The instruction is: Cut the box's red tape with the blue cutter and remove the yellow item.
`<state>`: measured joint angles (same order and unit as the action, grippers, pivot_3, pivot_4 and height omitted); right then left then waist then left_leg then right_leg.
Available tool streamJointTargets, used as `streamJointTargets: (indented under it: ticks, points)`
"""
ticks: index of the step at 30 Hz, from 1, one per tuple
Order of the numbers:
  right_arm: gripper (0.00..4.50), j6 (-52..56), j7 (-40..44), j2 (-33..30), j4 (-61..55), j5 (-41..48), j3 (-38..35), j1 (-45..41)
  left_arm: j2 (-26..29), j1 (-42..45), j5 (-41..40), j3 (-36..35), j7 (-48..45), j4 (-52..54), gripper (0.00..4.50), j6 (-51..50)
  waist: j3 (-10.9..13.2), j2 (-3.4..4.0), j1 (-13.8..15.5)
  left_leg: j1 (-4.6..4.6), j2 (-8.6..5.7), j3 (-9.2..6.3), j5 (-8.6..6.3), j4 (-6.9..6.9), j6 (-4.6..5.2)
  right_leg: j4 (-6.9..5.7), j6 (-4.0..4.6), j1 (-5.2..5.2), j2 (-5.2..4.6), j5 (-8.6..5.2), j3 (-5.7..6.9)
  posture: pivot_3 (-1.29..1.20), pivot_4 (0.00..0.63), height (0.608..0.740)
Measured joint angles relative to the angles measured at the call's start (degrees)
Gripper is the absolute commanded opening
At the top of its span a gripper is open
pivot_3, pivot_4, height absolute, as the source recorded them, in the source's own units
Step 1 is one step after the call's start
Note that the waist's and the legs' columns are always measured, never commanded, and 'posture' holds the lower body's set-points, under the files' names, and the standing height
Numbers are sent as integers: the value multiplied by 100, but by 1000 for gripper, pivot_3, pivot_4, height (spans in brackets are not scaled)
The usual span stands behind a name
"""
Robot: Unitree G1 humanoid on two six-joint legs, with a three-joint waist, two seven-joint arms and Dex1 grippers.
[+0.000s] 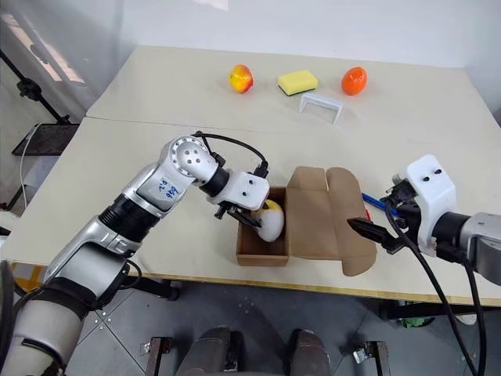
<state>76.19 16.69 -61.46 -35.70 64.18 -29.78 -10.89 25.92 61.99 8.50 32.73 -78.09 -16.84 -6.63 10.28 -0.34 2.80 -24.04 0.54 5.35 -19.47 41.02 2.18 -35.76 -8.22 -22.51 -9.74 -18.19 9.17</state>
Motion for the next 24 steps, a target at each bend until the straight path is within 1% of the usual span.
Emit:
streamJointTargets:
  ticks: [2,3,7,11,14,18,21,24]
  points:
    - [4500,8,-43,14,0,18,0,0,0,2,57,0,-28,-47,129,104,0,0,0,0,0,0,0,1,0,0,0,0,0,0,0,0,150,740]
    - [4500,10,-65,23,0,31,0,0,0,6,64,1,-44,-94,59,159,0,0,0,0,0,0,0,1,0,0,0,0,0,0,0,0,150,740]
    - [4500,12,-119,24,0,51,0,1,-27,39,104,-8,-39,-212,59,345,0,0,3,0,0,-1,0,3,0,0,0,1,0,0,-1,0,150,740]
    - [4500,12,-100,23,0,52,0,40,-163,102,85,-97,3,-395,59,243,0,0,11,-1,-1,0,0,5,0,-2,0,1,0,0,-1,0,150,740]
    - [4500,11,12,22,0,59,-23,131,-198,104,-155,-312,-147,-372,59,-138,0,0,8,-2,-1,-1,0,5,0,-3,0,0,0,0,-1,0,150,740]
    - [4500,-32,283,-39,-2,49,-216,275,-177,95,-658,-670,-445,34,59,-711,0,0,11,-3,-1,-5,0,5,0,-3,0,0,0,0,-1,0,150,740]
    - [4500,-176,568,-113,16,-28,-265,356,-143,68,-895,-857,-463,257,59,-929,0,0,7,-1,-1,-5,0,5,0,-3,0,0,0,0,-1,0,150,740]
    - [4500,-279,793,-250,92,-124,-265,354,-162,33,-1174,-1108,-351,271,59,-1379,0,0,2,-2,-1,-5,0,5,0,-4,0,-1,0,0,-3,0,150,740]
